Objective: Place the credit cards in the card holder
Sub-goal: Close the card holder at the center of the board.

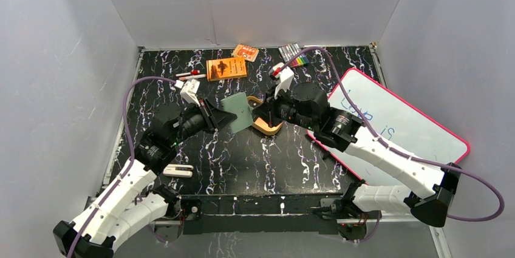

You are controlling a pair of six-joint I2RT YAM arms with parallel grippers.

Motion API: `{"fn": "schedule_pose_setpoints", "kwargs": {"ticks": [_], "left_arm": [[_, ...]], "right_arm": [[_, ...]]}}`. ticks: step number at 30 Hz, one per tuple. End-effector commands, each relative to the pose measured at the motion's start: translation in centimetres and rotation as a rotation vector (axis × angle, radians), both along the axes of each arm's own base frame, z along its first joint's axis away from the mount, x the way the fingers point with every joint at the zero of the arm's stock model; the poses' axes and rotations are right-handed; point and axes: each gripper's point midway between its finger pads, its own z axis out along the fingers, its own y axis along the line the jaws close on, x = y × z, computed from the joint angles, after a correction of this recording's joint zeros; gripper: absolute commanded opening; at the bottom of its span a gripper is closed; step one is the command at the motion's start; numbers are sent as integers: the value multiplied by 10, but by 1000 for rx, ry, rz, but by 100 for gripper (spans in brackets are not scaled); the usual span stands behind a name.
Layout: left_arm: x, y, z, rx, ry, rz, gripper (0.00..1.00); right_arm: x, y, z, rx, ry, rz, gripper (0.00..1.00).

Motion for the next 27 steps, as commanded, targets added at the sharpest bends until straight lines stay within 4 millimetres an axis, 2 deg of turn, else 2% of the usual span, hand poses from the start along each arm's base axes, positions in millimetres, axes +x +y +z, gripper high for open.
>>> {"fn": "schedule_pose_setpoints", "kwargs": {"ticks": [1, 11, 14, 27], "left_arm": [[8, 5, 23, -11, -68, 46, 0], [8, 6, 11, -1, -46, 51, 0], [11, 6, 15, -17, -60, 64, 0], [9, 3, 5, 6, -63, 37, 0]], "right_arm": [[2, 6, 25, 59, -58, 23, 0], [10, 17, 5, 63, -21, -3, 0], [13, 19, 0, 60, -11, -10, 0], [18, 23, -11, 84, 11, -42, 0]]}}
